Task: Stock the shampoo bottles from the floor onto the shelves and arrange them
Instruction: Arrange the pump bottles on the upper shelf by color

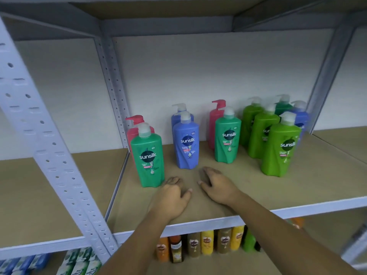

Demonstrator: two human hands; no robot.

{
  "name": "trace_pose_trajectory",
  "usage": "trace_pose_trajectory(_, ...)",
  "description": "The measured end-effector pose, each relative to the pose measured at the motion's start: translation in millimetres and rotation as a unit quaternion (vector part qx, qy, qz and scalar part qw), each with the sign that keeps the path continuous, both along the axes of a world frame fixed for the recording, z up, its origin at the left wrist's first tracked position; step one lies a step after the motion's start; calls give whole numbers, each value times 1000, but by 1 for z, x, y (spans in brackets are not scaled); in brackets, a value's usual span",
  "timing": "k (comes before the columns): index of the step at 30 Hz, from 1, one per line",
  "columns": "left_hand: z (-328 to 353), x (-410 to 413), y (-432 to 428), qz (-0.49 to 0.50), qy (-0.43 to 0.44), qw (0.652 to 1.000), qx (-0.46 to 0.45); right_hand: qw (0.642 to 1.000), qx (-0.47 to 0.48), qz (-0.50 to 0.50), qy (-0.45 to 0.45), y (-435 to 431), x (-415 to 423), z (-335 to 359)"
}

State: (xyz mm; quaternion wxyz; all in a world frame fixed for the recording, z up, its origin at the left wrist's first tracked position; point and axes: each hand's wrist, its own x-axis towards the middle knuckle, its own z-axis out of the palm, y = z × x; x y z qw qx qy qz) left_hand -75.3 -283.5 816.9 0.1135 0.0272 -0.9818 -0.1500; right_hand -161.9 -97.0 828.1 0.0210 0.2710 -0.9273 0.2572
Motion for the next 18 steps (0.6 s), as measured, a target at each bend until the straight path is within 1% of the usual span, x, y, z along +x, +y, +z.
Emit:
trace_pose_trajectory(3,4,5,4,-30,-2,1000,1,998,48,19,24,30,19,0)
trace_pose_trajectory(6,10,6,15,-68,-3,997,20,997,74,13,30,62,33,0)
trace_pose_trajectory(9,13,2,42,-120,-25,992,33,996,87,-10,33,95,44,0)
trace_pose_trajectory(12,17,-5,79,-173,-17,984,46,994,97,-41,23,127,53,4)
trace_pose_trajectory(18,19,-28,144,-221,-29,973,54,988,104,-110,0,187,65,10)
